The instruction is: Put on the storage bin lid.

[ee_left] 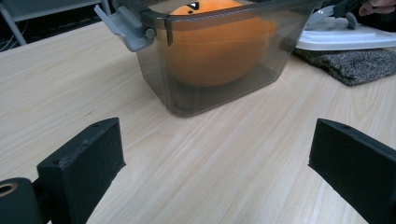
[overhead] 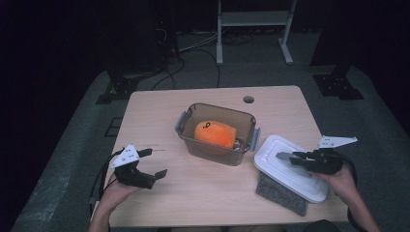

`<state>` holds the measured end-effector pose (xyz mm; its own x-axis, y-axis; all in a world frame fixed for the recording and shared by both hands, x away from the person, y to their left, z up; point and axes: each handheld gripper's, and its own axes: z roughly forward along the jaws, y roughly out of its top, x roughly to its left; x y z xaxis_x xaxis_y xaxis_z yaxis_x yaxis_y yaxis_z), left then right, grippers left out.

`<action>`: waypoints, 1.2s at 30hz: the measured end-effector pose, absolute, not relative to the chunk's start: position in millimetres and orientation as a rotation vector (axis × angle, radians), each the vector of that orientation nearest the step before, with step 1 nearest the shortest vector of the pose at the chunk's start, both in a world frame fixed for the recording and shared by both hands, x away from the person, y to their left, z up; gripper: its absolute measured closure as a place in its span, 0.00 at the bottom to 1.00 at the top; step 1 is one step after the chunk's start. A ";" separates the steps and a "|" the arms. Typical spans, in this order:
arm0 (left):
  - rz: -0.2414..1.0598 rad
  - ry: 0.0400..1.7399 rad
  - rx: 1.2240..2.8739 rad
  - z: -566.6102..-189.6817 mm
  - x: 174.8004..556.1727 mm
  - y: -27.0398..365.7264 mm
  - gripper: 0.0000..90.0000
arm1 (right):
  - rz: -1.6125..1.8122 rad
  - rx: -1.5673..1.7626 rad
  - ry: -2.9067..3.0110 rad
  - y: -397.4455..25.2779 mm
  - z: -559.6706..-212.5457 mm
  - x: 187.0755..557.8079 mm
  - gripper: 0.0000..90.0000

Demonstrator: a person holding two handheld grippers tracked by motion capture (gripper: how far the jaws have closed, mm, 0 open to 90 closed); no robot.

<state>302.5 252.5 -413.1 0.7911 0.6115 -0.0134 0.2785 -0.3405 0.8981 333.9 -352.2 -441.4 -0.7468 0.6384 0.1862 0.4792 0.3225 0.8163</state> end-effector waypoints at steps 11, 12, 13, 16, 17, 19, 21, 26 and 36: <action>0.400 0.671 1.936 -413.0 302.5 252.5 0.03 | 1.400 1.009 2.400 -358.9 -424.8 325.0 0.73; 0.400 0.670 1.936 -412.9 302.4 252.5 0.03 | 1.402 1.003 2.396 -359.5 -422.7 324.0 0.73; 0.401 0.669 1.936 -412.7 302.5 252.7 0.03 | 1.403 1.002 2.396 -360.1 -420.7 323.0 0.73; 0.401 0.670 1.935 -412.8 302.4 253.0 0.03 | 1.406 0.990 2.389 -361.5 -414.2 320.1 0.73; 0.400 0.671 1.935 -412.8 302.4 252.9 0.03 | 1.406 0.988 2.390 -361.8 -413.2 319.7 0.73; 0.400 0.671 1.935 -412.8 302.5 253.1 0.03 | 1.405 0.980 2.390 -362.3 -408.9 317.9 0.73; 0.399 0.672 1.934 -412.9 302.5 253.3 0.03 | 1.407 0.971 2.389 -362.7 -404.5 316.1 0.73; 0.400 0.674 1.929 -412.7 302.5 253.9 0.03 | 1.403 0.947 2.388 -363.3 -392.2 311.6 0.73; 0.400 0.677 1.929 -413.1 302.8 254.9 0.03 | 1.411 0.891 2.382 -360.6 -366.1 306.7 0.73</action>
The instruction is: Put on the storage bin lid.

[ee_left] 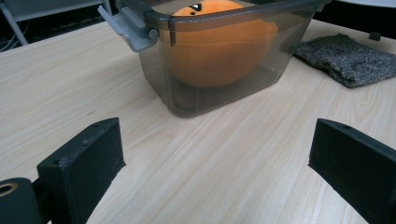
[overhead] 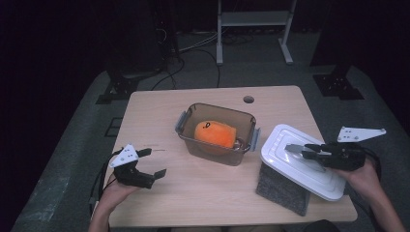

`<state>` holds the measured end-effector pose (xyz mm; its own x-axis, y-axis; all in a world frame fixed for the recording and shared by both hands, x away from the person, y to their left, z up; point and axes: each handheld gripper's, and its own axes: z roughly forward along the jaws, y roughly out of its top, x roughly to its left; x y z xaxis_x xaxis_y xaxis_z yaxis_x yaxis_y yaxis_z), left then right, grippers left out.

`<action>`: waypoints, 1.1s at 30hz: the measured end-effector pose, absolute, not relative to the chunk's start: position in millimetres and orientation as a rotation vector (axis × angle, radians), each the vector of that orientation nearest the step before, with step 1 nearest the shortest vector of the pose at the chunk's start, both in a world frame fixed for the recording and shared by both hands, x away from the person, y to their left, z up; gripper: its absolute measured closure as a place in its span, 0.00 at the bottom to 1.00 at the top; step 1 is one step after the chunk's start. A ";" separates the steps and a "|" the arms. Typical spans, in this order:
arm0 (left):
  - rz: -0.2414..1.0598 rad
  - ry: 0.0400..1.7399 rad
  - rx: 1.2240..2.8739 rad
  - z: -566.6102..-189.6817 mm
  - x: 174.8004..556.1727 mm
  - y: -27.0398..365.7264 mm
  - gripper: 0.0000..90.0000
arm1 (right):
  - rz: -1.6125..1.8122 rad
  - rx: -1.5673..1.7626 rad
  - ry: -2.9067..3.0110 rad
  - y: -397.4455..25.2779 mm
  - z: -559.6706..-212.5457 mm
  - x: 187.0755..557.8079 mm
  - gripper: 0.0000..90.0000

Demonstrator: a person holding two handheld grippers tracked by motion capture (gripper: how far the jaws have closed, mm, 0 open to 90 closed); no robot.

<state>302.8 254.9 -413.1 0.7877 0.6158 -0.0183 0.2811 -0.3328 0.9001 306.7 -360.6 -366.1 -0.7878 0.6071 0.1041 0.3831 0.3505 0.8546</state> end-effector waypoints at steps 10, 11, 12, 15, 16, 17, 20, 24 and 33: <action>0.398 0.679 1.929 -413.0 302.7 255.4 0.03 | 1.423 0.828 2.373 -354.8 -336.4 304.9 0.73; 0.398 0.679 1.929 -413.0 302.7 255.5 0.03 | 1.424 0.824 2.374 -354.1 -334.3 305.1 0.73; 0.399 0.679 1.929 -413.0 302.7 255.6 0.03 | 1.428 0.819 2.373 -353.0 -331.8 305.5 0.73; 0.399 0.679 1.929 -413.1 303.0 255.6 0.03 | 1.425 0.802 2.378 -349.4 -324.7 307.1 0.73; 0.399 0.678 1.929 -413.1 303.0 255.5 0.03 | 1.426 0.794 2.378 -347.7 -322.1 308.0 0.73; 0.399 0.678 1.929 -413.2 303.0 255.4 0.03 | 1.426 0.786 2.379 -346.5 -320.6 308.8 0.73; 0.398 0.677 1.928 -413.3 302.9 255.2 0.03 | 1.438 0.768 2.383 -341.2 -313.9 311.3 0.73; 0.399 0.679 1.924 -413.0 302.9 255.7 0.03 | 1.450 0.744 2.389 -332.8 -304.7 314.8 0.73; 0.399 0.679 1.920 -412.8 303.0 256.4 0.03 | 1.473 0.695 2.412 -313.0 -296.0 325.4 0.73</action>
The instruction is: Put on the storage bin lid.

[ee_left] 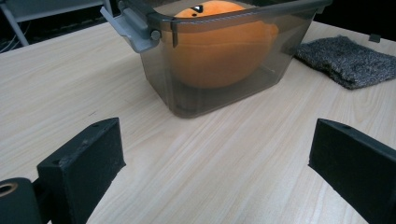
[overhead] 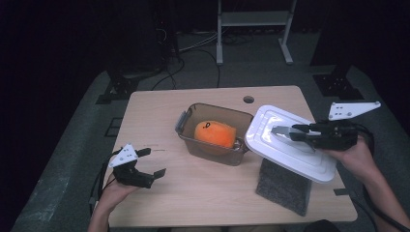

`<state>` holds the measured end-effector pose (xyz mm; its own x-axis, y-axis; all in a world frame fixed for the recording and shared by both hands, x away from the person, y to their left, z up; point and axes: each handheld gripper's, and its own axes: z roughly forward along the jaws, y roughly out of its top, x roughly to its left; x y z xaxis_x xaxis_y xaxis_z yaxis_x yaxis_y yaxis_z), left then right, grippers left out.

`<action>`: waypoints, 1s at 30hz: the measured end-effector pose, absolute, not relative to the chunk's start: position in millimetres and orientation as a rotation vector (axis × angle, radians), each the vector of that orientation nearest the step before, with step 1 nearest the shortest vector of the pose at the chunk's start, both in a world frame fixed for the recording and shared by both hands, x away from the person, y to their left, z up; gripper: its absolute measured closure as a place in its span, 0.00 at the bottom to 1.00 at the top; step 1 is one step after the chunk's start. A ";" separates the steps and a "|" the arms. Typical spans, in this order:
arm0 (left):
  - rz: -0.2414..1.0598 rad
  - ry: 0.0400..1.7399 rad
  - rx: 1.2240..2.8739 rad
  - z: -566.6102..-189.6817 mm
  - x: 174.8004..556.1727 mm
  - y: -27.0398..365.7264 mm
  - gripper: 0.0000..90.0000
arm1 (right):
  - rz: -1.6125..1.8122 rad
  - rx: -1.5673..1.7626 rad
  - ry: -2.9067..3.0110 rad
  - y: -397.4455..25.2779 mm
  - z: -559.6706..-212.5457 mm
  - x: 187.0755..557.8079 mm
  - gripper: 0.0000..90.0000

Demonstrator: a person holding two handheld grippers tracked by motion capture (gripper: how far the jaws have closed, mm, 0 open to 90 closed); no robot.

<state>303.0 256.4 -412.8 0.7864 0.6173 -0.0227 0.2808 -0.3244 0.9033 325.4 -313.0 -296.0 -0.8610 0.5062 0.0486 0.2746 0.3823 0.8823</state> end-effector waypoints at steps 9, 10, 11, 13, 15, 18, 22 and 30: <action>0.399 0.679 1.918 -412.5 303.0 256.9 0.03 | 1.486 0.651 2.441 -291.0 -293.0 337.4 0.73; 0.400 0.678 1.918 -412.5 303.0 257.1 0.03 | 1.486 0.647 2.446 -288.6 -292.2 338.5 0.73; 0.400 0.678 1.918 -412.5 303.0 257.1 0.03 | 1.485 0.642 2.448 -286.4 -291.5 339.7 0.73; 0.397 0.681 1.916 -412.6 303.1 257.1 0.03 | 1.488 0.631 2.452 -282.0 -290.2 342.0 0.73; 0.397 0.681 1.916 -412.7 303.1 257.2 0.03 | 1.488 0.619 2.455 -277.5 -288.8 344.4 0.73; 0.396 0.681 1.916 -412.8 303.0 257.1 0.03 | 1.488 0.617 2.466 -271.6 -286.6 347.6 0.73; 0.394 0.682 1.915 -412.8 303.1 257.1 0.03 | 1.482 0.605 2.477 -263.6 -284.1 352.1 0.73; 0.392 0.682 1.909 -412.8 303.3 257.3 0.03 | 1.486 0.573 2.494 -246.3 -279.2 361.0 0.73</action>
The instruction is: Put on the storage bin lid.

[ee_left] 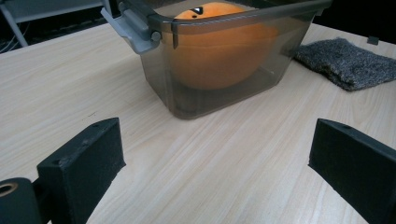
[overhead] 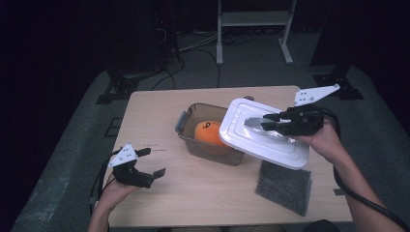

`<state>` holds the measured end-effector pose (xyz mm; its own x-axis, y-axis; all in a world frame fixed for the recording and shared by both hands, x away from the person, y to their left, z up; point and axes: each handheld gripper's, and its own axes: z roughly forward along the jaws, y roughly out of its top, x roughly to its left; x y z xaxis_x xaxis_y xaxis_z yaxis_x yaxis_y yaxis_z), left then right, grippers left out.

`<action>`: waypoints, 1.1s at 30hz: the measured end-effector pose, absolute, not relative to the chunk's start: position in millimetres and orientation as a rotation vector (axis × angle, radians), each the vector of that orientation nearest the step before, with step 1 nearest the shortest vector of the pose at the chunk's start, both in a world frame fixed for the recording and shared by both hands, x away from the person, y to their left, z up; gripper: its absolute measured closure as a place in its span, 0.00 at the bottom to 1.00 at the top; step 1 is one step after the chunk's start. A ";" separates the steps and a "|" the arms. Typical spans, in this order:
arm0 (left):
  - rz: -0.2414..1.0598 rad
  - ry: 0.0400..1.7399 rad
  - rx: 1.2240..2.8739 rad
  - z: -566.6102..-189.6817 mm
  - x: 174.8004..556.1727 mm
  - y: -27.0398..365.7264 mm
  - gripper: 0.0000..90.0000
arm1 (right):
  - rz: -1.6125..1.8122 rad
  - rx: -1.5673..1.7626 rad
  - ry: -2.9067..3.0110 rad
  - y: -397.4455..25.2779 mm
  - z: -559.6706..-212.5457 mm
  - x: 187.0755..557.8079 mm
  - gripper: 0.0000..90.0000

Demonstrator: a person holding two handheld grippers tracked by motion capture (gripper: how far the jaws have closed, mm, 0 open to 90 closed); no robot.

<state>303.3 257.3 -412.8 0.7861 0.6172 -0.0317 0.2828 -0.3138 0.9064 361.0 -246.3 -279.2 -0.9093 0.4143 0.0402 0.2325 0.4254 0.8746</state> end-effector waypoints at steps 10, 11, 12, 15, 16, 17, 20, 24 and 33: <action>0.392 0.681 1.906 -412.6 303.4 258.2 0.03 | 1.491 0.542 2.519 -224.4 -274.8 371.7 0.73; 0.391 0.681 1.906 -412.6 303.4 258.3 0.03 | 1.492 0.538 2.521 -222.6 -274.2 372.6 0.73; 0.391 0.682 1.906 -412.6 303.5 258.5 0.03 | 1.492 0.534 2.522 -220.8 -273.7 373.6 0.73; 0.391 0.682 1.903 -412.4 303.5 258.7 0.03 | 1.492 0.531 2.525 -216.2 -272.4 376.4 0.73; 0.392 0.682 1.902 -412.4 303.5 258.8 0.03 | 1.493 0.527 2.527 -214.6 -272.0 377.3 0.73; 0.392 0.682 1.901 -412.3 303.4 259.0 0.03 | 1.493 0.526 2.527 -213.1 -271.6 378.2 0.73; 0.392 0.682 1.900 -412.3 303.4 259.1 0.03 | 1.490 0.525 2.530 -208.7 -270.5 381.2 0.73; 0.391 0.681 1.901 -412.6 303.6 259.1 0.03 | 1.491 0.521 2.532 -203.2 -268.9 385.5 0.73; 0.392 0.680 1.898 -412.5 303.7 259.3 0.03 | 1.491 0.511 2.549 -188.3 -269.7 395.1 0.73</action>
<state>303.7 259.3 -412.5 0.7863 0.6168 -0.0353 0.2790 -0.3035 0.9111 395.1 -188.3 -269.7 -0.9317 0.3604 0.0458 0.2166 0.4498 0.8665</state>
